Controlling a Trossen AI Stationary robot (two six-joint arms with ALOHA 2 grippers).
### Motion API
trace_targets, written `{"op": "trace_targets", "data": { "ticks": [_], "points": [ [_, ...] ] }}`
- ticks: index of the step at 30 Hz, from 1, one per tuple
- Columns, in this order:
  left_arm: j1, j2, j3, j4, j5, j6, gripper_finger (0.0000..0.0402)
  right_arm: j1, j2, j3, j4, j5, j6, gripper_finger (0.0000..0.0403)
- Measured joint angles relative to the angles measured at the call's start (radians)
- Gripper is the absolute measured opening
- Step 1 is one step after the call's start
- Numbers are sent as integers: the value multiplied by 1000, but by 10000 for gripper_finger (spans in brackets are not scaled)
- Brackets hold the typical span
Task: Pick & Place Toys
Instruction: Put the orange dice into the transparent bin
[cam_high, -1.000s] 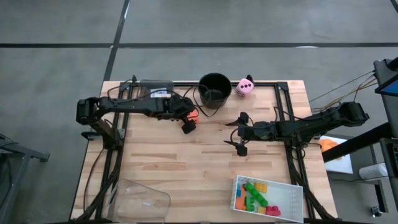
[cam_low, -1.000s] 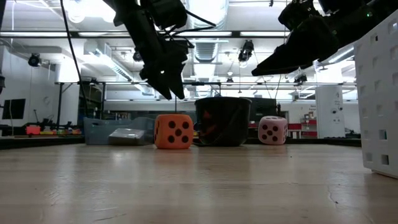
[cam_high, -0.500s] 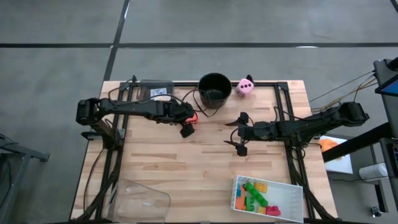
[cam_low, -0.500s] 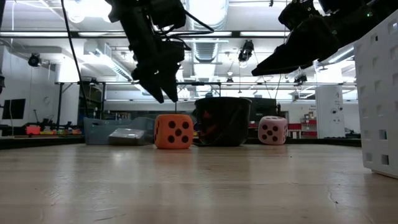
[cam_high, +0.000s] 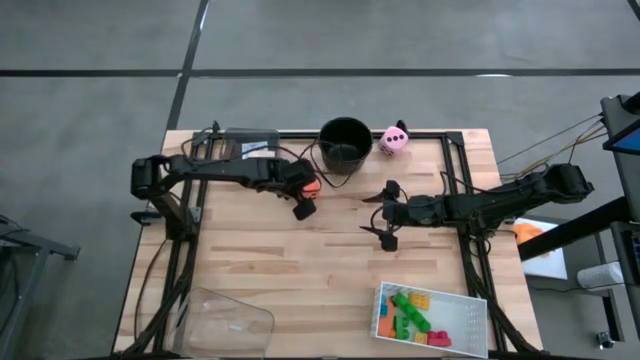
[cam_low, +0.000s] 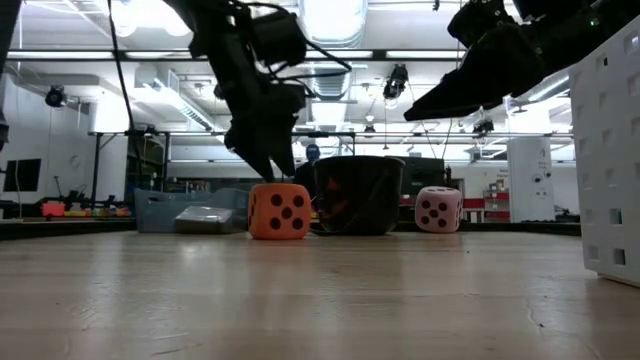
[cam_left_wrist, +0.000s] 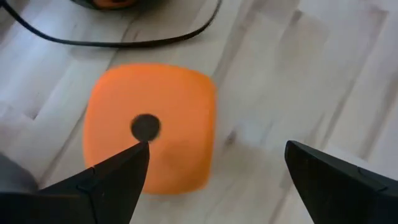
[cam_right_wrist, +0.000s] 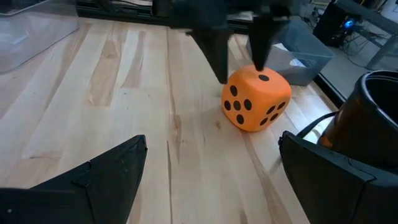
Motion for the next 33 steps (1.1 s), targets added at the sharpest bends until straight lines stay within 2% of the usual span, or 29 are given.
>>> {"op": "trace_targets", "data": {
  "ticks": [5,9,15,22,28,33],
  "points": [
    [21,48,37,-6,6,26,396,2,0,1,-1,-14,0,361],
    [27,67,92,-23,-5,55,395,2,0,1,-2,-14,0,361],
    [34,67,167,-137,-45,101,399,2,0,1,-2,-18,0,361],
    [69,135,166,-149,1,158,400,1,0,1,-3,-20,0,361],
    [112,221,200,-179,-42,187,400,2,0,1,-5,-36,0,361],
    [121,243,209,-200,-36,214,400,2,0,1,-10,-39,0,361]
  ]
}}
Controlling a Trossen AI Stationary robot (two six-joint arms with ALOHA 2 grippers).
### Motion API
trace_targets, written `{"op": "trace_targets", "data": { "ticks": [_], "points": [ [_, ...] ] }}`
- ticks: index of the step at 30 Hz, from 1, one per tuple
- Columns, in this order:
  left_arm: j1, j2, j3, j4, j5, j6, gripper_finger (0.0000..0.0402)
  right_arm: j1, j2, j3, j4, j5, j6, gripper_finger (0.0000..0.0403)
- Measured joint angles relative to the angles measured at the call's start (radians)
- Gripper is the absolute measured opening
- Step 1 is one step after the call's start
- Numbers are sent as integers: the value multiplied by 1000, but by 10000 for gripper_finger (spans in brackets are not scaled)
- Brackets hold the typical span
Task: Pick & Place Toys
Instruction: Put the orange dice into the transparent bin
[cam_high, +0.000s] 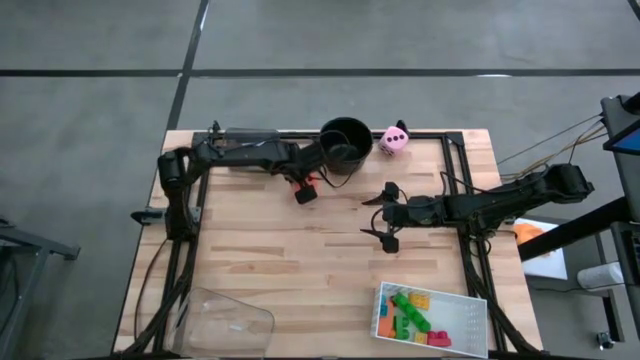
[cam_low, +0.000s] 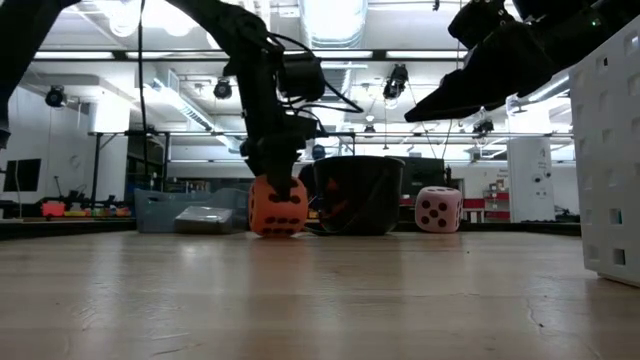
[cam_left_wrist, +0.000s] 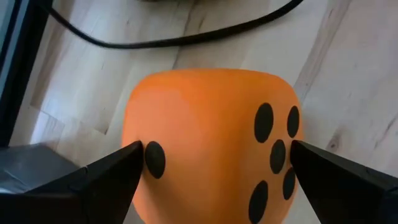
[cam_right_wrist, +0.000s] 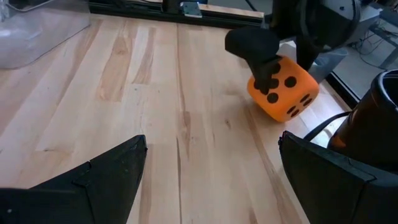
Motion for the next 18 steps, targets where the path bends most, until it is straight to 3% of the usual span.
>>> {"op": "trace_targets", "data": {
  "ticks": [6,9,14,18],
  "points": [
    [0,0,-3,4,0,-12,388,0,0,0,-1,0,-5,361],
    [-7,0,-4,5,0,-24,348,0,0,0,-1,0,-5,361],
    [-23,0,-4,3,-5,-28,248,0,0,0,-1,0,-5,361],
    [-33,0,-4,-8,-11,-28,240,0,0,0,-1,1,-5,361]
  ]
}}
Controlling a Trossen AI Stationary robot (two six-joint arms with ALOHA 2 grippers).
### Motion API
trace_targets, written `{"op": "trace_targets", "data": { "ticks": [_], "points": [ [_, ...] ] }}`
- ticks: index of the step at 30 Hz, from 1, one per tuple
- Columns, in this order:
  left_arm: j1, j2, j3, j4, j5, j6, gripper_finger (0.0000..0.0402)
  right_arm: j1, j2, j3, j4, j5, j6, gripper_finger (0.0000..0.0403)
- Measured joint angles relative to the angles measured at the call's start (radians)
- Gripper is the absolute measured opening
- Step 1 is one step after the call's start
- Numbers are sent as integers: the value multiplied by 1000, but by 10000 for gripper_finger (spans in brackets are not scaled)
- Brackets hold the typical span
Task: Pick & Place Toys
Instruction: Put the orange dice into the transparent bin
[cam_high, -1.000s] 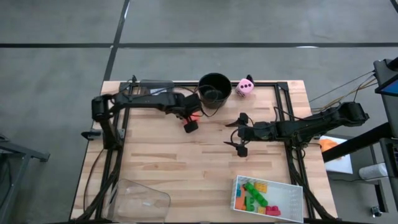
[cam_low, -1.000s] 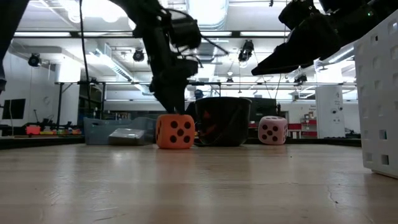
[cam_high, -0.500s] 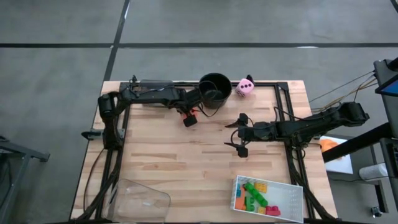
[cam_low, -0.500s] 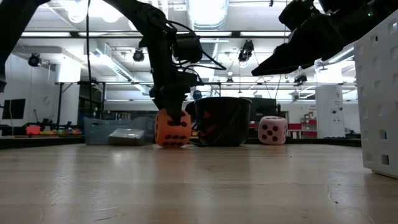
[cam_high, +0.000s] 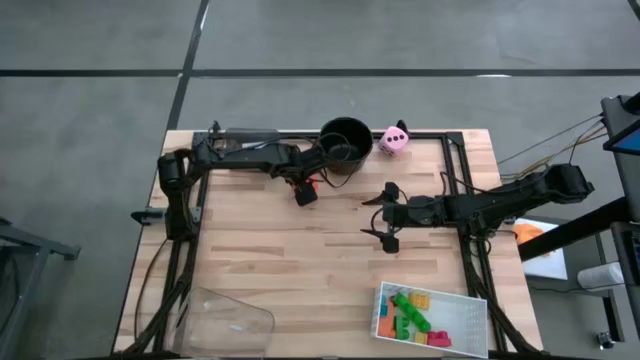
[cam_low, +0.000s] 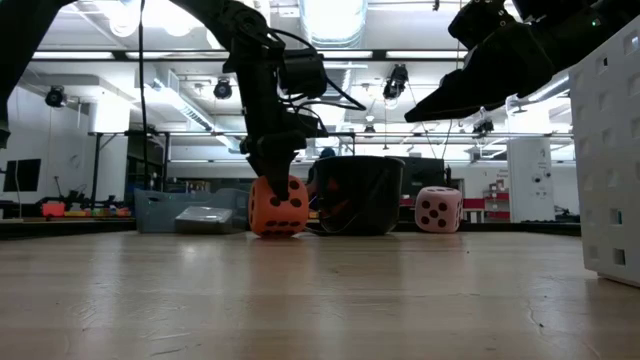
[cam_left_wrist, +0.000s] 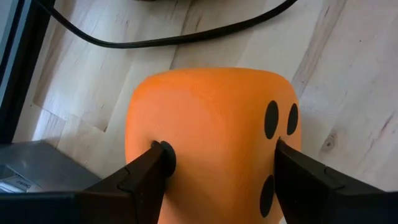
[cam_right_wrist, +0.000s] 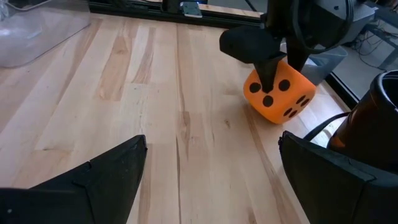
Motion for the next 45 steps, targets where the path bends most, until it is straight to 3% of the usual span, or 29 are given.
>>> {"op": "trace_targets", "data": {
  "ticks": [8,12,20,27,37,45],
  "points": [
    [-24,-16,-2,-24,-38,-12,240,0,0,0,0,1,1,361],
    [-47,-74,-10,-87,-8,-46,218,0,0,0,-7,1,1,361],
    [-117,-252,-28,-117,-33,-97,210,0,0,0,-15,2,1,361],
    [-229,-473,-125,-150,-33,-173,209,0,0,-2,-19,2,5,361],
    [-568,-815,-286,-227,34,-394,207,0,0,-2,-16,-1,6,361],
    [-975,-886,-369,-157,37,-603,203,0,0,-2,-10,-1,15,361]
  ]
}}
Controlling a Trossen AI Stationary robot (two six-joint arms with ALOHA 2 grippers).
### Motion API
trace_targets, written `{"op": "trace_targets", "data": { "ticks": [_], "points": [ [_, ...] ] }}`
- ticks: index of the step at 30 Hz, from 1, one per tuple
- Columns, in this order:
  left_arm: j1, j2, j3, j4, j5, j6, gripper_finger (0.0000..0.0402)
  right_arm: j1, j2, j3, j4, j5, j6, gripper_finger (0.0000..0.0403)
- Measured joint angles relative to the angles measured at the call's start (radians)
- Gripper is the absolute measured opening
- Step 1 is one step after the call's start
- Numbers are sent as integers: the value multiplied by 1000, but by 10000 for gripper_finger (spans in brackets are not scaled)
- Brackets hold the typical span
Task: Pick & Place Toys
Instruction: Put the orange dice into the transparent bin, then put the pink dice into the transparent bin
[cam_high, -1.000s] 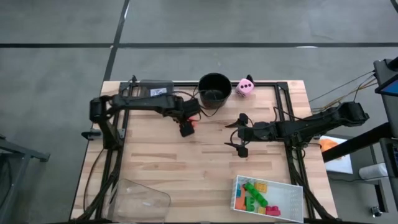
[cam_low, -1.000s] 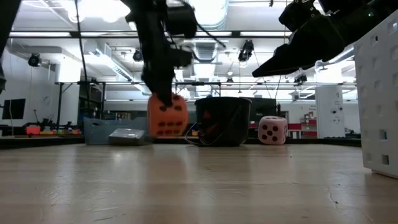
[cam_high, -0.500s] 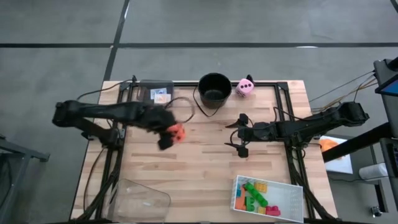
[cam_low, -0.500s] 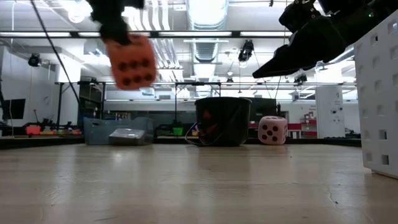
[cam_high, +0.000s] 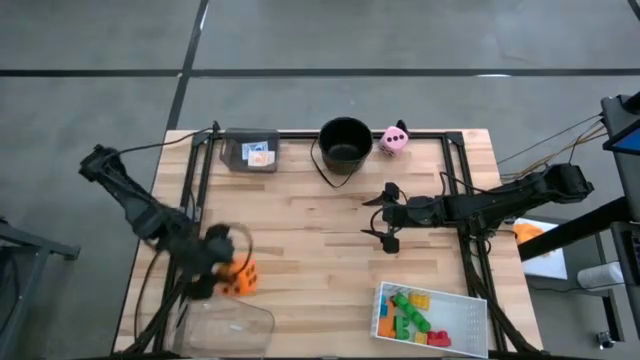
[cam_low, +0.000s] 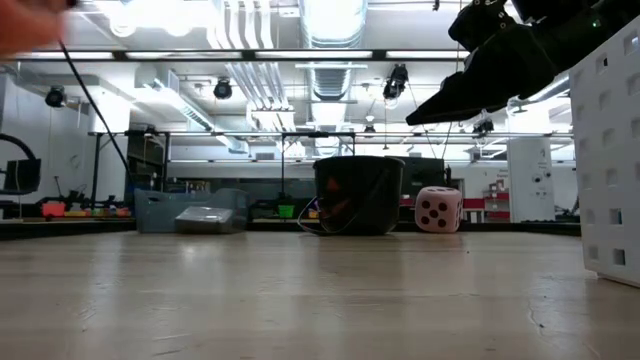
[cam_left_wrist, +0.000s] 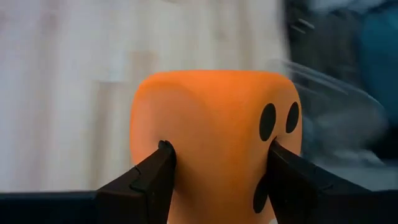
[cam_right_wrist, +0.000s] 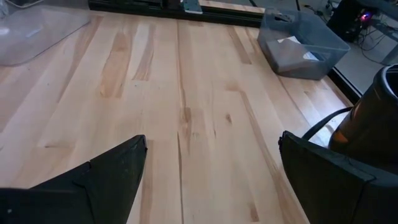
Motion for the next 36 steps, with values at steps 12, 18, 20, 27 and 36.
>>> {"op": "trace_targets", "data": {
  "ticks": [12,18,20,27,36],
  "points": [
    [-329,53,-65,265,-75,-84,203,0,0,0,-2,0,11,361],
    [-328,62,-157,340,-62,-155,203,0,0,0,-4,0,17,361],
    [-327,62,-181,354,-41,-191,202,0,0,0,-5,0,17,361],
    [-326,60,-200,354,-24,-271,278,0,0,0,-5,0,17,361],
    [-309,41,-191,322,-38,-291,369,0,0,0,-4,0,21,361]
  ]
}}
